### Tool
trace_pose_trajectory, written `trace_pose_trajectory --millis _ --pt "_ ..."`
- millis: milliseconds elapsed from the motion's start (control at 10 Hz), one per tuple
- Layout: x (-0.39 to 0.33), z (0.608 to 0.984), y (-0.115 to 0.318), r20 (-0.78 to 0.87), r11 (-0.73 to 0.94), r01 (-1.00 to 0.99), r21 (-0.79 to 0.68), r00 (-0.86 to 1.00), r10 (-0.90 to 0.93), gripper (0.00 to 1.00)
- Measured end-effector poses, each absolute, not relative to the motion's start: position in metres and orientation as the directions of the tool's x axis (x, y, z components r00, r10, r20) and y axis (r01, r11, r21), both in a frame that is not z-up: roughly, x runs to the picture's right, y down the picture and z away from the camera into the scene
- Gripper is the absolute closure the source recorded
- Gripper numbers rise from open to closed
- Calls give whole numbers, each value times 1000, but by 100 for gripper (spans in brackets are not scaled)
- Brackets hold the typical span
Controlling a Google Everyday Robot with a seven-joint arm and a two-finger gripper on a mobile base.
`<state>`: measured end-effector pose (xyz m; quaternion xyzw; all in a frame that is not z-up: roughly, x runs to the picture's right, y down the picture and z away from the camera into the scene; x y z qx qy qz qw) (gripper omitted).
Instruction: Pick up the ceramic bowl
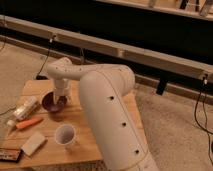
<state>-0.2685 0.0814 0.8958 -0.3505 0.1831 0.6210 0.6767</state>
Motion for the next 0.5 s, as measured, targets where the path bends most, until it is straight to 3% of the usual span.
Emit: trace_pose_trajectory --millis 500 --pt "-270 902 70 -683 37 -966 -257 208 700 96"
